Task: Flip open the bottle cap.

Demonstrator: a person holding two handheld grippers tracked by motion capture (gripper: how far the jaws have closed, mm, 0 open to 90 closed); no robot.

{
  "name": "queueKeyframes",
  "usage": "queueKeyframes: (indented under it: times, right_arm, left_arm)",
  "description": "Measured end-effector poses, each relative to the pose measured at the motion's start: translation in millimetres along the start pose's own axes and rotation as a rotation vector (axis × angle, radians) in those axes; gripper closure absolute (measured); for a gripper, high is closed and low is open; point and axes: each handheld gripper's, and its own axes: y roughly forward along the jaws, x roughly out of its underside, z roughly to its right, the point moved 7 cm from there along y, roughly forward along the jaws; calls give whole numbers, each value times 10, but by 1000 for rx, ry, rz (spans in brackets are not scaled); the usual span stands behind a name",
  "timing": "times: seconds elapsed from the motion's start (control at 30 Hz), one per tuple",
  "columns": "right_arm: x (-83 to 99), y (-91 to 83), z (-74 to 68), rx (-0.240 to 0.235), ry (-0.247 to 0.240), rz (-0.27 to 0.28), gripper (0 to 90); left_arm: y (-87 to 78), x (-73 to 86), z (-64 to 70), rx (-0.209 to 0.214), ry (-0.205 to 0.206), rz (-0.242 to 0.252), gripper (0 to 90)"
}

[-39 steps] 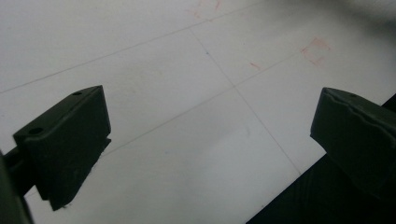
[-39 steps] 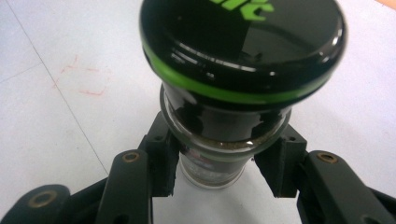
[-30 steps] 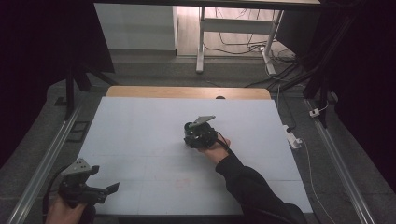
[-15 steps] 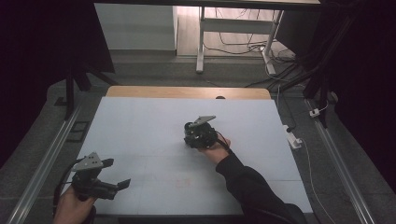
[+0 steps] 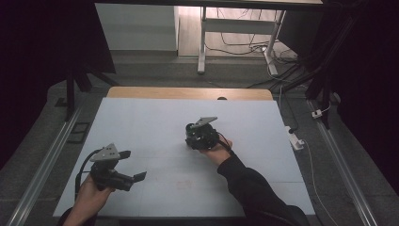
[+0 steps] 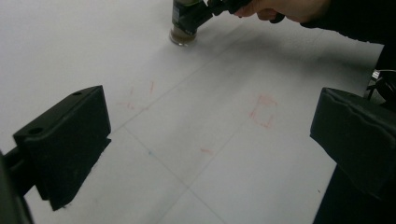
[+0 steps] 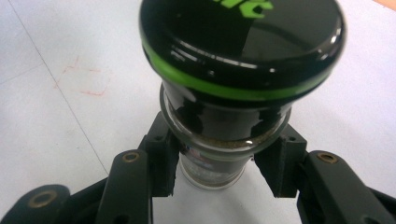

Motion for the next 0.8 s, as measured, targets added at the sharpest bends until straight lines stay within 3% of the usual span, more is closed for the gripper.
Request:
queueKeyframes:
  times: [0.07, 0.3, 0.8]
  right_arm:
    - [0, 0, 2, 1, -4, 1, 528]
    - [0, 0, 2, -1, -4, 1, 528]
    - [0, 0, -1, -2, -4, 2, 528]
  left_arm:
    - [84, -77, -21, 16, -1, -7, 0]
    - [244, -214, -45, 14, 18, -27, 0]
    - [551, -460, -142, 9, 26, -23, 1]
